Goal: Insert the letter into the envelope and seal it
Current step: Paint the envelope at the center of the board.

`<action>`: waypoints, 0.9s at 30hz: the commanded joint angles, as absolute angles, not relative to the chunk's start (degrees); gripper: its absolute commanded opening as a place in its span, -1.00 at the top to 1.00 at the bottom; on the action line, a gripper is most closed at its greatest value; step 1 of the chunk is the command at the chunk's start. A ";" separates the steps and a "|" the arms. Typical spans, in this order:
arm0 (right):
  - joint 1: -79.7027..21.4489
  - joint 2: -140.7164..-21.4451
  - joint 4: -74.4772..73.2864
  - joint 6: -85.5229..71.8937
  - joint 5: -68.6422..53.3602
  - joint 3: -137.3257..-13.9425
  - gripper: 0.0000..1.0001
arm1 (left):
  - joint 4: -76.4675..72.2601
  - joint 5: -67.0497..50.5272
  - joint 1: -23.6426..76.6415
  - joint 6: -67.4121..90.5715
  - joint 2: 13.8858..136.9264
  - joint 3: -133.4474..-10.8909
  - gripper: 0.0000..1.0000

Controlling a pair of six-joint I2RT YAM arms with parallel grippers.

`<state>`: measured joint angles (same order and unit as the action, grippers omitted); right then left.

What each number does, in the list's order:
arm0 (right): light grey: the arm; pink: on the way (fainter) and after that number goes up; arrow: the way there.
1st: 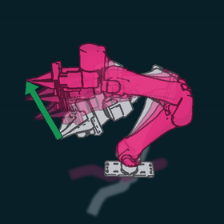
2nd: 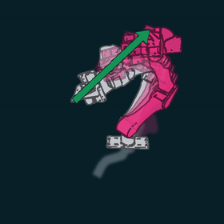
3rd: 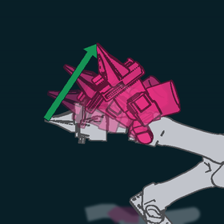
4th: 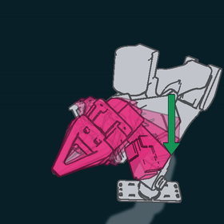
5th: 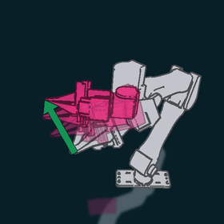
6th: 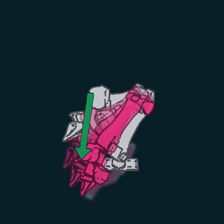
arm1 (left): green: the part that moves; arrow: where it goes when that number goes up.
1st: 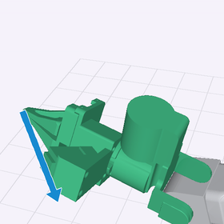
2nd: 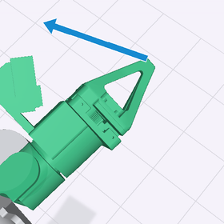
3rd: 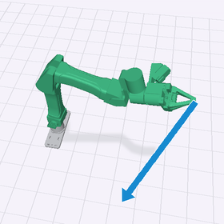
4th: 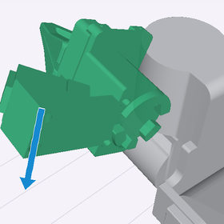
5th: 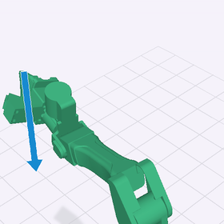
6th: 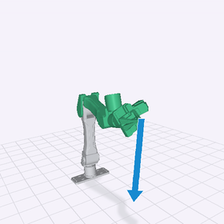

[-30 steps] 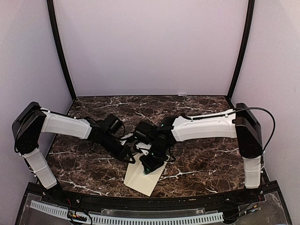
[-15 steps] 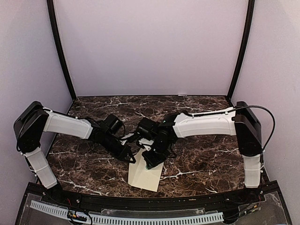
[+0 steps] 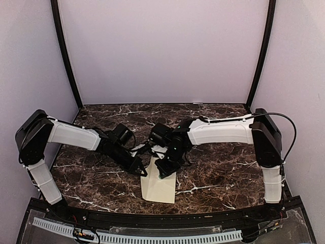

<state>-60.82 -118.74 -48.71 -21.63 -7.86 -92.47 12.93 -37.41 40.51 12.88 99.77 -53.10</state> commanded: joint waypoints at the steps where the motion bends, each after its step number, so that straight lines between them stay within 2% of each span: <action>1: -59.12 -121.47 -48.27 -20.36 -3.95 -94.22 0.94 | 14.57 -39.89 40.87 11.97 100.68 -52.65 1.00; 15: -57.32 -122.59 -46.38 -19.79 -5.62 -96.65 0.94 | 14.46 -39.93 40.82 12.45 100.96 -52.77 1.00; 27: -56.76 -121.19 -44.66 -20.92 -6.04 -95.43 0.94 | 10.40 -45.32 37.13 15.03 100.12 -51.06 1.00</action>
